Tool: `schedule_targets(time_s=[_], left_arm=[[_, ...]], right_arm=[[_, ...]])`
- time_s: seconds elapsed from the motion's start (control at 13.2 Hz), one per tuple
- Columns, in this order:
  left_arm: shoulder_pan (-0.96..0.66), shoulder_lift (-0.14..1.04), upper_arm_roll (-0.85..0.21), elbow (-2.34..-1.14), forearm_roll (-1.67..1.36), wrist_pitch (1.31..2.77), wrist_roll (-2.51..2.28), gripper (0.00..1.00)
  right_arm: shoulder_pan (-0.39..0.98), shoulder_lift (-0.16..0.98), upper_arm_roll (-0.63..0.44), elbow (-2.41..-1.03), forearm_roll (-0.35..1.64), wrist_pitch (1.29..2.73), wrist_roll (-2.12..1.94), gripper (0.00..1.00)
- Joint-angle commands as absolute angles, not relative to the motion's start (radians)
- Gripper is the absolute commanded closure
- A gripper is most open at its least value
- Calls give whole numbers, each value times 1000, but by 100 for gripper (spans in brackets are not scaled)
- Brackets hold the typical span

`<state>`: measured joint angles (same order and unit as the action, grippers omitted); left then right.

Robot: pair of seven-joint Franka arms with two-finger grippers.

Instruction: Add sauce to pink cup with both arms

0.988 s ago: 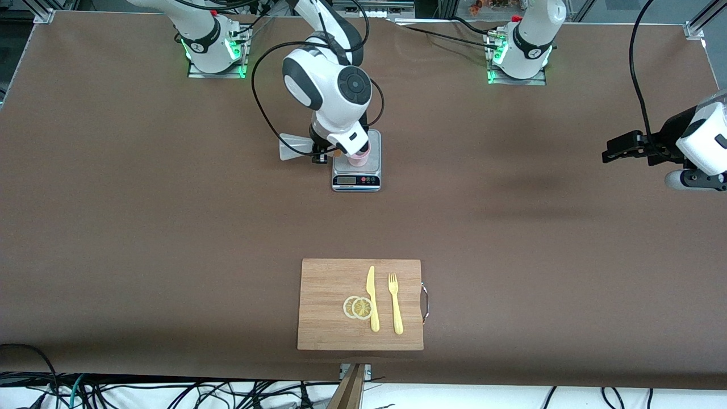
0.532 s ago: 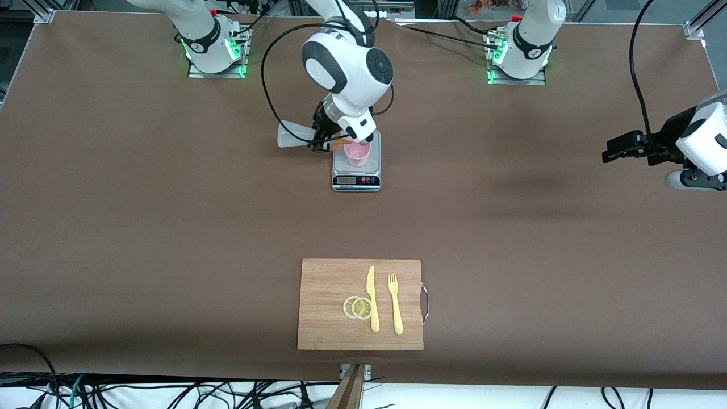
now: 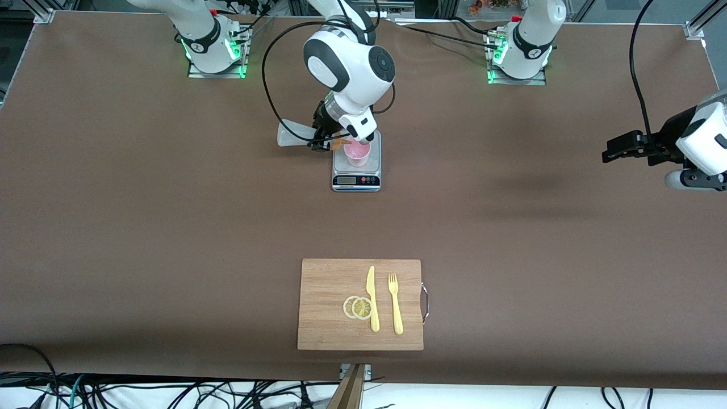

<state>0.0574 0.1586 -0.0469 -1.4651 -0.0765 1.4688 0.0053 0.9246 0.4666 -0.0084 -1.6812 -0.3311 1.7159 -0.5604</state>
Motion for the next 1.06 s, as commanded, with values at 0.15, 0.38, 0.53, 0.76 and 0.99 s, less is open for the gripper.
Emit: schedule_targets(time_s=[0.15,0.38,0.53,0.76,0.99], left_arm=[[61,169,-51,-1442,-63,1453,25,0],[61,169,-51,-1442,-63,1453,25,0],[61,169,-51,-1442,-63,1453,25,0],[61,169,-51,-1442,-63,1453,25,0],[61,169,-51,-1442,-63,1453,25,0]], right_arm=[[923,454,-11,-1678,-347,1704,-555,74],[910,450,-17,-1677,-328,1727,-561,74],[871,440,-18,-1680,-269,1729,-577,74],[871,433,-17,-1683,-241,1761,-580,74],[871,413,-14,-1706,-199,1808,-580,74]])
